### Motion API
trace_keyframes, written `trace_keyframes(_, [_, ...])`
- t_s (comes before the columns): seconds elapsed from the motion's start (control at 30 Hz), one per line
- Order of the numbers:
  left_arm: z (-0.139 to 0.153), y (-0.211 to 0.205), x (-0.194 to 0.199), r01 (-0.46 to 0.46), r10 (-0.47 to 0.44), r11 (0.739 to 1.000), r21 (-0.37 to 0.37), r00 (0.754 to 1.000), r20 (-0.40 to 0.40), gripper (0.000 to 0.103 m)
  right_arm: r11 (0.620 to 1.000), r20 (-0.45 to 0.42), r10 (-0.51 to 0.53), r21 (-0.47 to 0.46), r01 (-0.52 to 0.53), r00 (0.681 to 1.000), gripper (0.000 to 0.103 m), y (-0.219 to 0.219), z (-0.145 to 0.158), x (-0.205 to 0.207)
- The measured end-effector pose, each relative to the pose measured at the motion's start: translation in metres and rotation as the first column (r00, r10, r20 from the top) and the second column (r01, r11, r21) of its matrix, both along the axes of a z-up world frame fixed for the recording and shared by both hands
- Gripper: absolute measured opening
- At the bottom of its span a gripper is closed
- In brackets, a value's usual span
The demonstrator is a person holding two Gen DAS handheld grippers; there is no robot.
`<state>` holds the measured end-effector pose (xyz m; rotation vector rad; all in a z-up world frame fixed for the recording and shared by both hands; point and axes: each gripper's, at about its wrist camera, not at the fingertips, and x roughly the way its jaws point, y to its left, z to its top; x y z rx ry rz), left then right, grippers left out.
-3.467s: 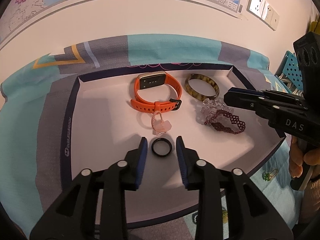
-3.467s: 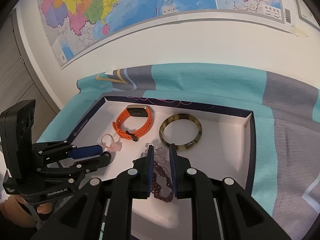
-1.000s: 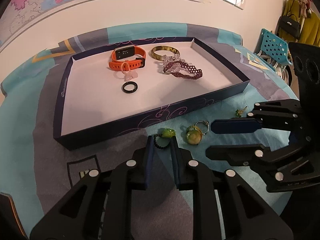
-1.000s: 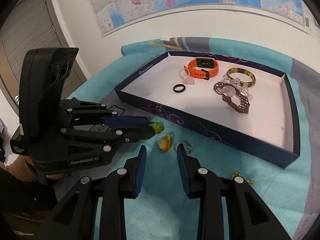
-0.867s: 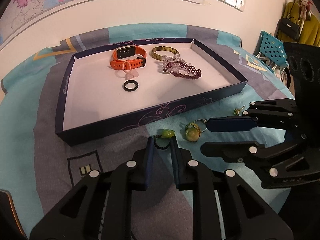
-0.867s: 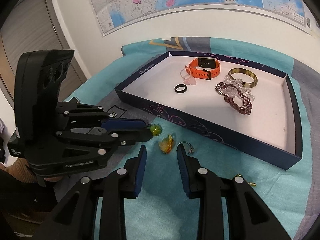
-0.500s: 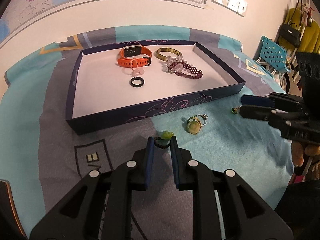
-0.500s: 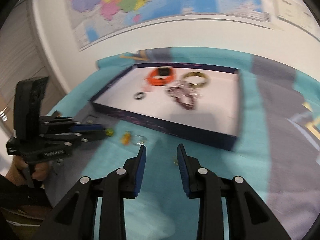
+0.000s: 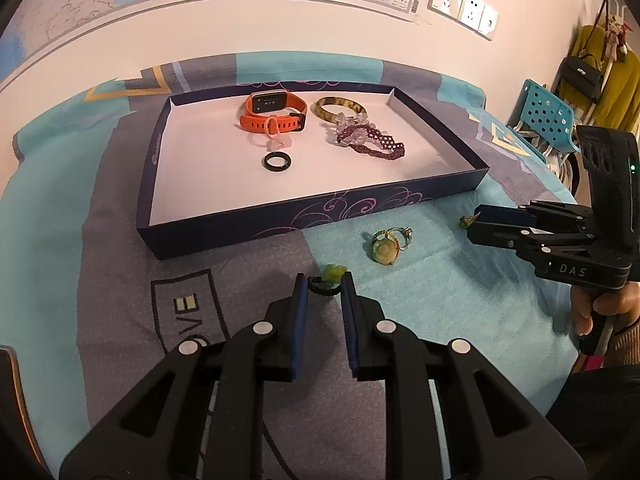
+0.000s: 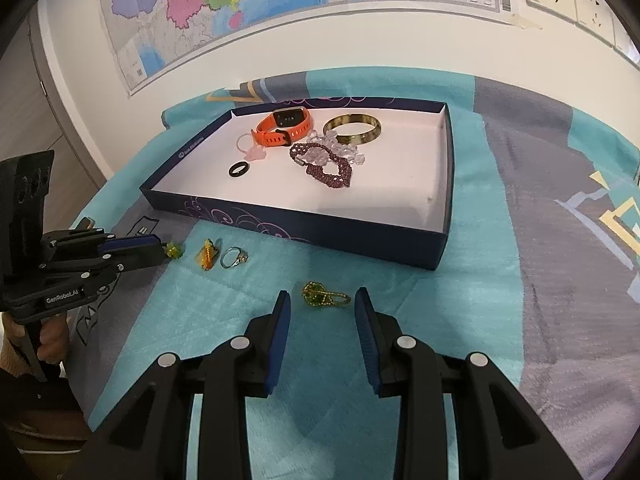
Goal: Organize jewelry
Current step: 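Grasp the green bead pendant with the left gripper while the right grasps the gold pendant, then lift the green pendant with the left gripper while the right lifts the gold pendant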
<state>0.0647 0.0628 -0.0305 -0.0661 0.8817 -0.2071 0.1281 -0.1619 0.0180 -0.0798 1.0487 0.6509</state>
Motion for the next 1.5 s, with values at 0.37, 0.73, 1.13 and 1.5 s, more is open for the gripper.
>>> trace_keyframes(0.37, [-0.003,0.002,0.000,-0.001,0.001,1.000,-0.015,1.000,-0.007,0.017,1.000,0.015,0.004,-0.029,-0.004,1.000,0.011,0.005,0.000,0.002])
trace_keyframes(0.73, [0.005,0.002,-0.003,0.003,-0.003,1.000,-0.028,1.000,0.015,0.017,1.000,0.043,0.020,0.001,-0.020,0.999,0.010,0.003,0.013,-0.003])
trace_keyframes(1.13, [0.002,-0.004,-0.003,0.011,-0.010,1.000,-0.009,1.000,0.008,0.025,0.999,0.055,0.041,0.024,-0.042,0.998,0.010,0.008,0.020,-0.007])
trace_keyframes(1.5, [-0.007,-0.013,0.003,0.038,-0.038,0.999,0.001,0.999,-0.015,0.030,0.999,0.042,0.045,0.028,-0.047,0.998,0.010,0.010,0.015,-0.009])
